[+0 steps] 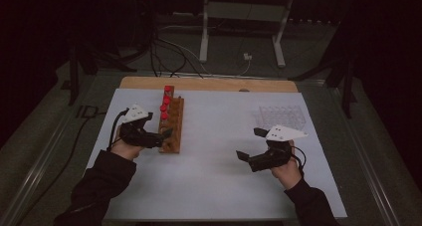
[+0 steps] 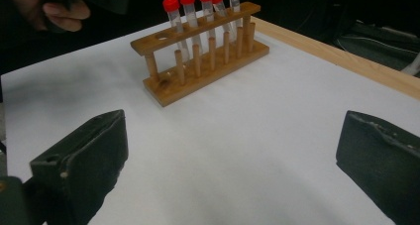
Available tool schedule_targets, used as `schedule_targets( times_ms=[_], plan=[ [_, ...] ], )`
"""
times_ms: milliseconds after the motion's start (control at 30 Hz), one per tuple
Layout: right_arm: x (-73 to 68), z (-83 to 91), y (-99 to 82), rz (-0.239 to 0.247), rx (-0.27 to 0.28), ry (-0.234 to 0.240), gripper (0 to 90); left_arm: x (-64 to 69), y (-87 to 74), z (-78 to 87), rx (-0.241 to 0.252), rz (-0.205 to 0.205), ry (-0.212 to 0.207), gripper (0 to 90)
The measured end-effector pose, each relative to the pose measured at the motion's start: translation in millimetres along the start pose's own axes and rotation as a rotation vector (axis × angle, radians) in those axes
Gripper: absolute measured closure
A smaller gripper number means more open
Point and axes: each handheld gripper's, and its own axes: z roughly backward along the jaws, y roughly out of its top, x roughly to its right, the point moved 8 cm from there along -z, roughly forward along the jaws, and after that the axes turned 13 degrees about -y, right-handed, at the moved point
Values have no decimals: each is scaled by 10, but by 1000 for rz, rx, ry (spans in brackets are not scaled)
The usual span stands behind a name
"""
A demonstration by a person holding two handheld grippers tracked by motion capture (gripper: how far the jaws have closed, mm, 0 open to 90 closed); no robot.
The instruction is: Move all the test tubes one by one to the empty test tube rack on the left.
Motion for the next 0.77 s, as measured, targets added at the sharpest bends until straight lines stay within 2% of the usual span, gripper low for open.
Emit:
schedule_targets(
  times_ms=[167,367,433,633,767],
  plan=[
    [-12,-7,-8,4,-1,1,0,156,-93,76,16,-12,-41,19],
    [-19,-6,-8,9,2,4,0,304,-282,126,31,-30,-65,19],
    [-20,-6,-12,11,3,0,0,354,-354,127,44,-32,-86,18],
    [-18,-7,-26,11,0,-3,0,509,-636,56,35,-66,-124,19],
    [-7,-12,-36,9,0,-3,0,564,-812,1,26,-66,-143,19]
  ],
)
